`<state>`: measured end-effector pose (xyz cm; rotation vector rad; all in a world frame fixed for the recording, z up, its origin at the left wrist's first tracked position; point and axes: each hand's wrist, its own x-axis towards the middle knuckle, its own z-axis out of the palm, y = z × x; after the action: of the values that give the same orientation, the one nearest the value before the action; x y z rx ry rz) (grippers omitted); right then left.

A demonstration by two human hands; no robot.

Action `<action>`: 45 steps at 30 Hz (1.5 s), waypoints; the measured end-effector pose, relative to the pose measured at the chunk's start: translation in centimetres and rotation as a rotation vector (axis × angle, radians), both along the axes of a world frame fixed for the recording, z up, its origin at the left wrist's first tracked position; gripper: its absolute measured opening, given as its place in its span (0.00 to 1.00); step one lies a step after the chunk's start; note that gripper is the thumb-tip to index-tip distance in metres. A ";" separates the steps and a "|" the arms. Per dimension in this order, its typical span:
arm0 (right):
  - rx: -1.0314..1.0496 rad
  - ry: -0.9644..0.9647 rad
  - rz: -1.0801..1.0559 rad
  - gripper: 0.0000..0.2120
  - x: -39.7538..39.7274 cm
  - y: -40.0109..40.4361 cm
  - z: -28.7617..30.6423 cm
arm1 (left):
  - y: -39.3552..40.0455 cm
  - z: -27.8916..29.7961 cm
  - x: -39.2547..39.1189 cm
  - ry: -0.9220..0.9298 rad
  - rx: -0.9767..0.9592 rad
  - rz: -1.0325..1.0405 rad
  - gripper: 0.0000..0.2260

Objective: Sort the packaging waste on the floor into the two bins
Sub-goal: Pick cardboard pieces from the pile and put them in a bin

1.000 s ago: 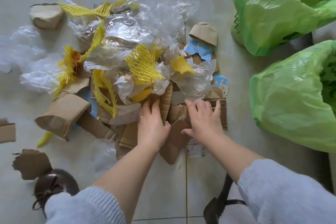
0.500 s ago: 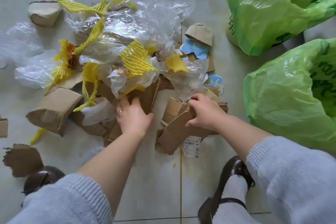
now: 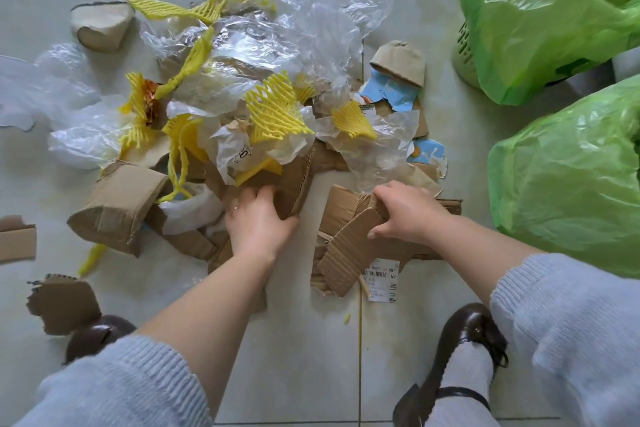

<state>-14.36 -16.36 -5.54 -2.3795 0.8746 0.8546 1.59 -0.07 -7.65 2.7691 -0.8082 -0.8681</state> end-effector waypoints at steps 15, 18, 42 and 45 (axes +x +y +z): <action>-0.019 -0.240 -0.245 0.15 0.6 0.2 11.1 | 3.4 11.7 -0.2 -0.091 -0.409 0.041 0.05; -0.037 -0.348 -0.345 0.11 0.0 0.9 15.9 | 4.0 15.8 0.1 -0.122 -0.425 0.022 0.04; 0.105 -1.223 -1.277 0.02 -15.7 -0.2 34.4 | -5.1 37.1 -15.3 0.539 -1.094 0.130 0.10; -0.002 -1.234 -1.434 0.05 -18.4 -0.9 32.9 | -8.2 35.3 -18.5 0.676 -1.033 0.113 0.10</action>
<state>-32.74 -17.26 27.37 -1.1524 1.4453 -1.0142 -16.88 -8.25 27.60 1.4821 -0.6691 -0.9088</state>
